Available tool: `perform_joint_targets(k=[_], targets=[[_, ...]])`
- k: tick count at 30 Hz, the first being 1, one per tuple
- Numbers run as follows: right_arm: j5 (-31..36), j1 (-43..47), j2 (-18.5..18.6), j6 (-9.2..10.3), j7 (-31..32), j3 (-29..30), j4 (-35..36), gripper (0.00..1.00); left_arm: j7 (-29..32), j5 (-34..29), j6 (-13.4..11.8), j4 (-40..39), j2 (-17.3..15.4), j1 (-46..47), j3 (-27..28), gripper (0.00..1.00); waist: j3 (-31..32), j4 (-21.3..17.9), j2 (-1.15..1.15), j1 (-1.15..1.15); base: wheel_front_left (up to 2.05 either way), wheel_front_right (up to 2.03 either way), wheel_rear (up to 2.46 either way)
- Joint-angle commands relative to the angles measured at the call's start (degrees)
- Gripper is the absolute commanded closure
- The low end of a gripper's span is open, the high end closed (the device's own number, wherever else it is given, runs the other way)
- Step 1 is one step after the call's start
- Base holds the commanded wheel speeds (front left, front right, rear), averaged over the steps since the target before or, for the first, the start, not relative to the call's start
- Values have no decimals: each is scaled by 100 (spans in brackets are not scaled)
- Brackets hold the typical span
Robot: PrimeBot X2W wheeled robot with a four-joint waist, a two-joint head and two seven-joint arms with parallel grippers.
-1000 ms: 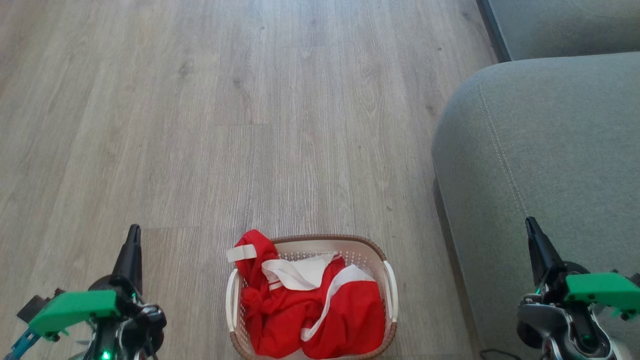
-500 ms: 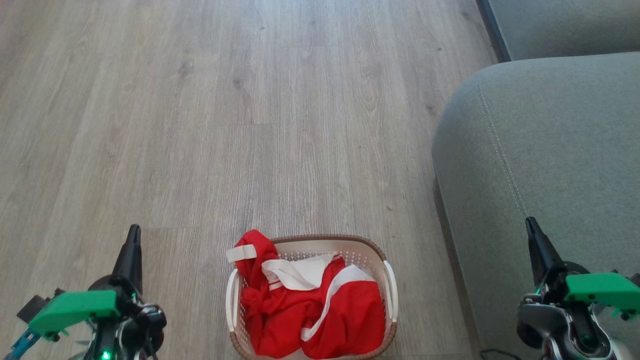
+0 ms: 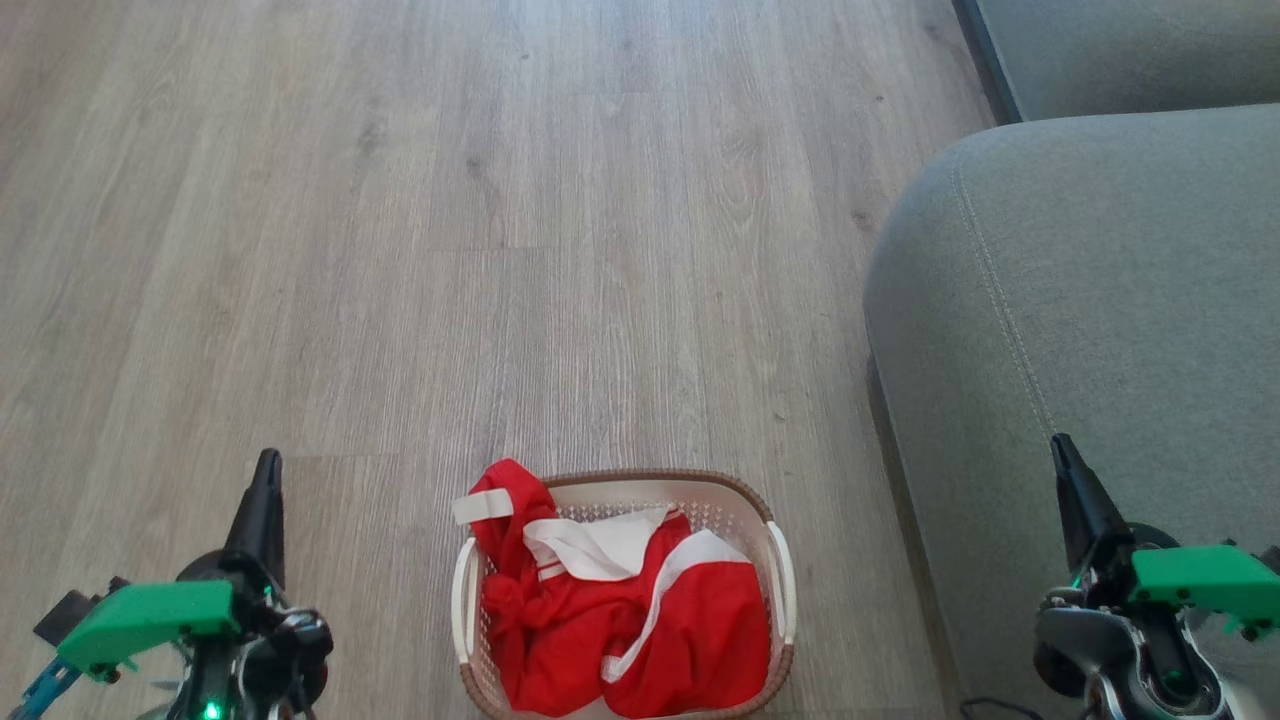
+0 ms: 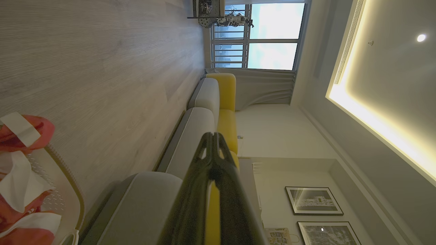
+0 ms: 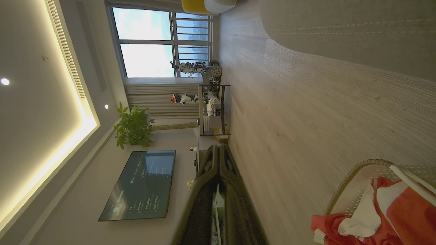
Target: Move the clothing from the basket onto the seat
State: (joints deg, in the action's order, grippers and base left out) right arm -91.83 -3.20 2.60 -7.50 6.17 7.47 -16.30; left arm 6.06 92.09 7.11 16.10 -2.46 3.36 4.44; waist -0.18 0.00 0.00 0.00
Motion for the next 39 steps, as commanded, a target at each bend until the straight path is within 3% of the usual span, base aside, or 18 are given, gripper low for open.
perform_joint_targets(k=[1,7,8,9,25,39], targets=[[-35,-299,28,1,30,-96,227,100,42,8,37,-206,-42,283,207,100,0,0,0,0,0,0,0],[-35,-299,28,1,30,-97,227,100,42,8,37,-206,-42,283,207,100,0,0,0,0,0,0,0],[2,2,-2,0,-5,-5,-20,100,-4,-1,-4,16,1,-3,-4,100,0,0,0,0,0,0,0],[2,23,-7,0,-6,-14,-90,0,-12,-1,-5,87,3,-23,-14,0,0,0,0,0,0,0,0],[200,158,-37,0,-239,-178,-226,0,-242,-177,-68,80,19,-232,-132,0,33,11,0,0,0,0,0],[1075,166,-29,0,-475,-220,162,0,-477,-1019,-262,-359,11,-232,-270,0,53,36,0,0,0,0,0]])
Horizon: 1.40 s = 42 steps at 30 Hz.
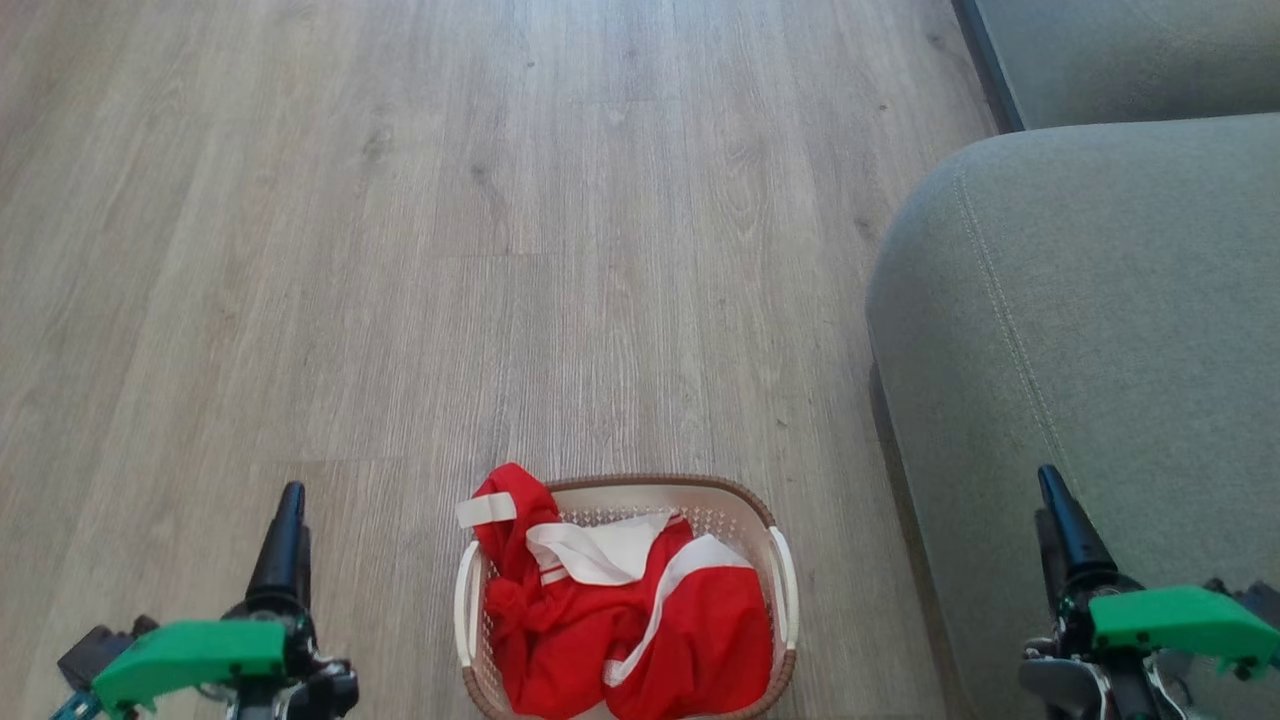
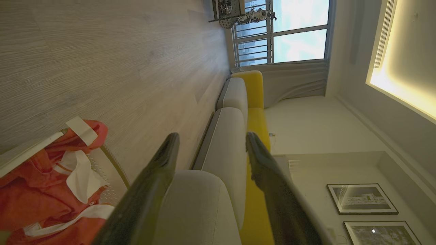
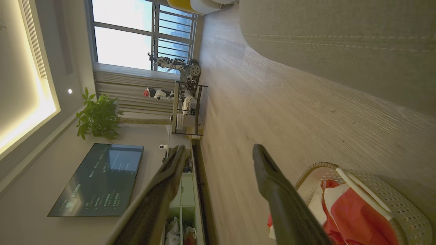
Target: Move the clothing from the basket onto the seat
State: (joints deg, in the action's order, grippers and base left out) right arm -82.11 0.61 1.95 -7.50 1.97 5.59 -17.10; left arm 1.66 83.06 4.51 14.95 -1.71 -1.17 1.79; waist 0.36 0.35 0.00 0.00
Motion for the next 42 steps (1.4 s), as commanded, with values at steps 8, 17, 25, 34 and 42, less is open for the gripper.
perform_joint_targets(k=[8,17,25,34,42], targets=[[828,-196,41,0,-191,-110,498,0,-172,-861,-136,-482,-68,215,-136,0,8,16,0,0,0,0,0],[1706,-152,46,0,-343,-241,677,0,-323,-1922,-273,-630,-73,180,-309,0,18,34,0,0,0,0,0],[2469,-105,51,0,-478,-333,683,0,-457,-2782,-405,-681,-77,108,-455,0,35,55,0,0,0,0,0],[3195,-57,56,0,-630,-429,630,0,-607,-3589,-530,-687,-94,6,-584,0,84,77,0,0,0,0,0],[3721,-18,60,1,-748,-486,659,0,-725,-4133,-620,-686,-120,-73,-685,0,121,80,0,0,0,0,0]])
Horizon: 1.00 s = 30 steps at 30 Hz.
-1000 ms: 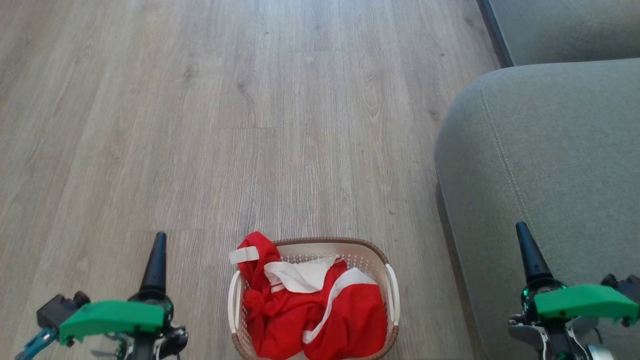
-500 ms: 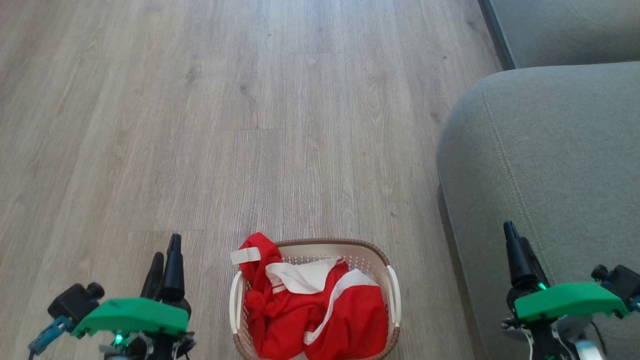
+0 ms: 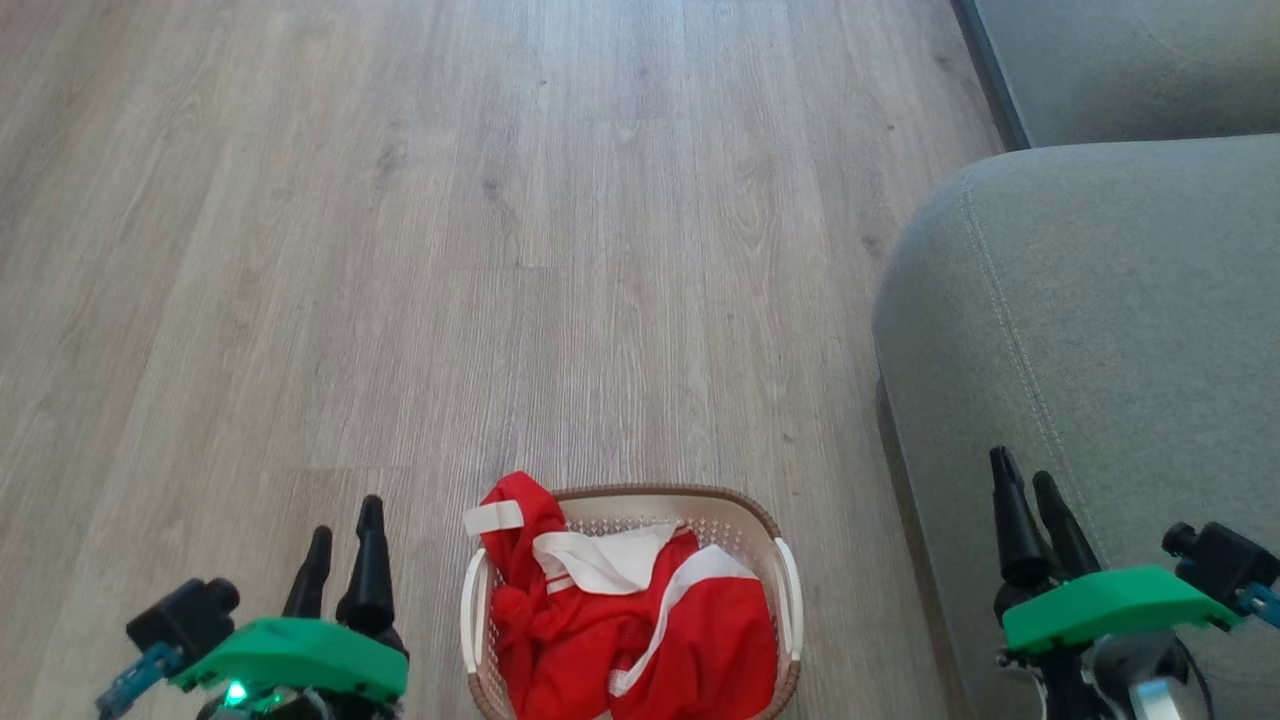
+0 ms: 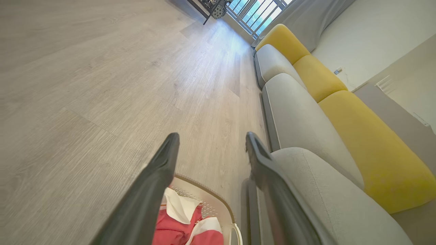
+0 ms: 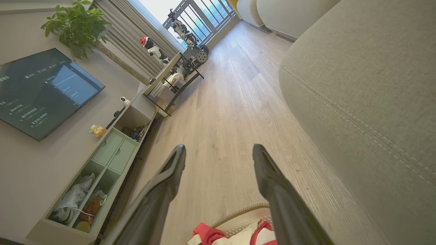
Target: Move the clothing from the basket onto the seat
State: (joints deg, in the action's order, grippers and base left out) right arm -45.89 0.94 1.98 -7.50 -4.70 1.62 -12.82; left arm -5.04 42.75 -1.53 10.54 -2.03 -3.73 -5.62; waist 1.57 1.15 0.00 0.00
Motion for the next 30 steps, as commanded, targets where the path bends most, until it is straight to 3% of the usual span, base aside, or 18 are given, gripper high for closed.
perform_joint_targets(k=[1,30], targets=[[177,-46,57,1,-98,-99,233,0,-71,-176,-29,-247,-91,173,43,0,4,1,0,0,0,0,0],[2207,50,74,1,-588,-348,408,0,-557,-2296,-495,-306,-265,-35,-316,0,61,58,0,0,0,0,0]])
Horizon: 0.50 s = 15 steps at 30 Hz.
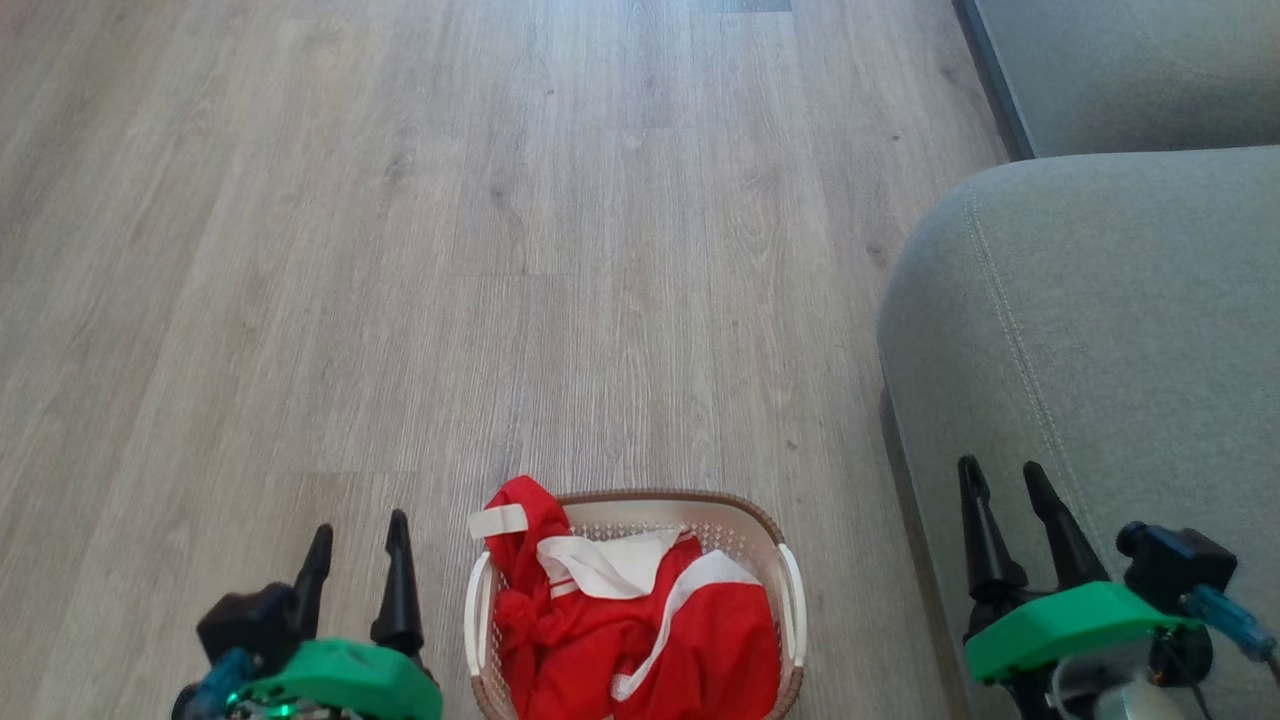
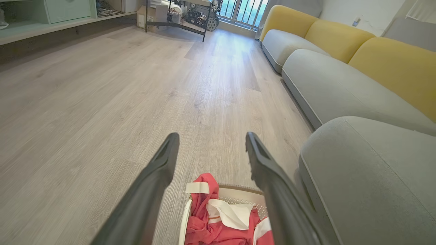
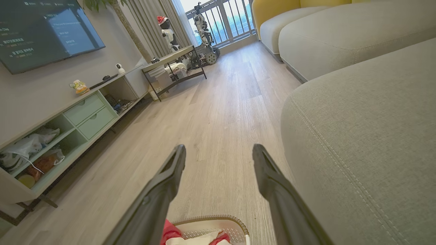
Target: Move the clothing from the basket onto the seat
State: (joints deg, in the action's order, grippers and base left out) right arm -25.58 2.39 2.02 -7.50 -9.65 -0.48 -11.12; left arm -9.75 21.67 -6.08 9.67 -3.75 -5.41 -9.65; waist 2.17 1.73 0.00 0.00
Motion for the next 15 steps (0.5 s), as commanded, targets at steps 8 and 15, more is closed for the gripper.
perform_joint_targets(k=[8,15], targets=[[729,-68,75,1,-228,-178,260,0,-220,-738,-155,-260,-108,90,8,0,6,14,0,0,0,0,0],[1214,-54,80,1,-346,-240,280,0,-338,-1169,-227,-291,-105,34,-27,0,14,17,0,0,0,0,0]])
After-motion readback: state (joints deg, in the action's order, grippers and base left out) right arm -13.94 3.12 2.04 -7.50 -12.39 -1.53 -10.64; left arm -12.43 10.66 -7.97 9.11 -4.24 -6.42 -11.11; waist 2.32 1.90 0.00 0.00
